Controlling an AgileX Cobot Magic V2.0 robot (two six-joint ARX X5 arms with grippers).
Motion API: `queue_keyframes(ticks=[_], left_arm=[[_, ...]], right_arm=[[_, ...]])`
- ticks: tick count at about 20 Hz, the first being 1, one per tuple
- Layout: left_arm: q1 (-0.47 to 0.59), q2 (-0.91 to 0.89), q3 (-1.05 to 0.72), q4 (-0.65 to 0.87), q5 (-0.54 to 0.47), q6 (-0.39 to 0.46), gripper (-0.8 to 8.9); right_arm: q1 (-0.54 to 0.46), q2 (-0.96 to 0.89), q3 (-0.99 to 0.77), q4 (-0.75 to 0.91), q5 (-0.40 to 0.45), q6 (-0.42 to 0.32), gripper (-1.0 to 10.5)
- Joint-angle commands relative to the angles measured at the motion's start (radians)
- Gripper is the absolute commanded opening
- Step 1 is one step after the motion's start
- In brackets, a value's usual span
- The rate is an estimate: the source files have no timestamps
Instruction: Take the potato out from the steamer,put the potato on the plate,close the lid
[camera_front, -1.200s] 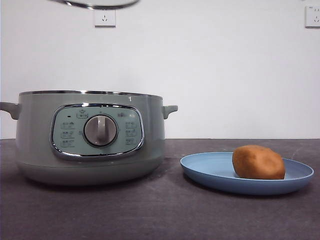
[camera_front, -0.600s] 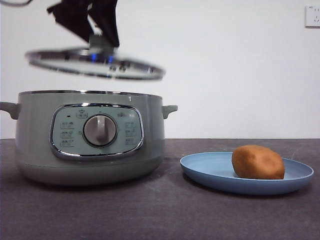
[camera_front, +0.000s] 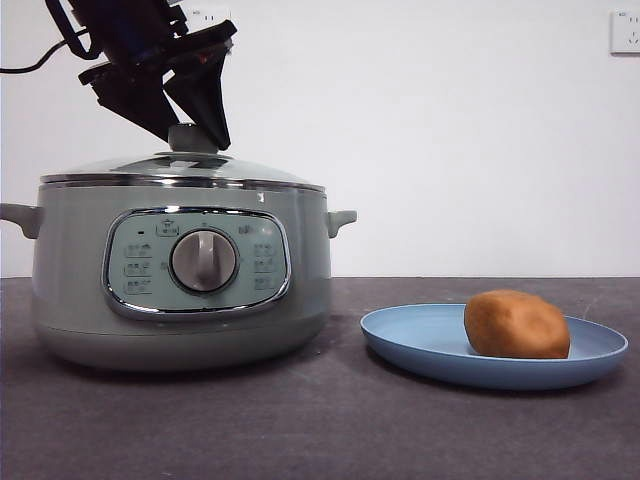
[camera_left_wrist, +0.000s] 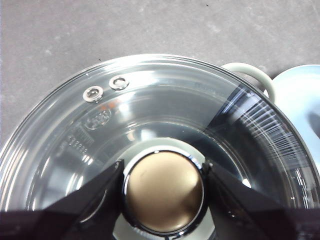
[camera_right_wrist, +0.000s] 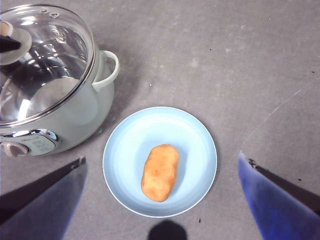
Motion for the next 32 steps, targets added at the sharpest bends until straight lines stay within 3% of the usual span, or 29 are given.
queue_keyframes(ticks=[1,10,11,14,20,25,28,30,32], left_arm=[[0.004,0.013,-0.022,-0.065,0.042,0.018,-0.08],[0.066,0.013,-0.022,-0.14,0.043,0.018,0.11],[0.066,0.013,-0.022,-0.136,0.043,0.016,0.75],[0.066,0.013,-0.022,-0.095,0.039,-0.011,4.51],[0.067,0.013,-0.003,-0.063,0.032,-0.012,4.69],[0.066,-0.015,0.202,-0.326,0.017,-0.009,4.68],[0.066,-0.019,0.433,-0.599,0.072,0.006,4.68],[0.066,-0.019,0.591,-0.789,0.169,0.044,4.68],[0.057,-0.044,0.687,-0.845,0.272,0.054,4.67]], right_arm=[[0.0,0.0,0.002,0.001,0.001,0.007,5.0],[0.0,0.0,0.002,-0.006,-0.004,0.007,5.0],[0.0,0.0,0.002,-0.006,-0.004,0.007,5.0],[0.0,0.0,0.002,-0.006,-0.004,0.008,5.0],[0.0,0.0,0.002,-0.006,-0.005,0.011,5.0],[0.001,0.0,0.002,-0.005,-0.014,0.01,5.0],[0.001,0.0,0.002,-0.005,-0.151,0.01,5.0],[0.001,0.0,0.002,-0.006,-0.274,0.009,5.0],[0.001,0.0,0.002,-0.008,-0.4,0.008,5.0]])
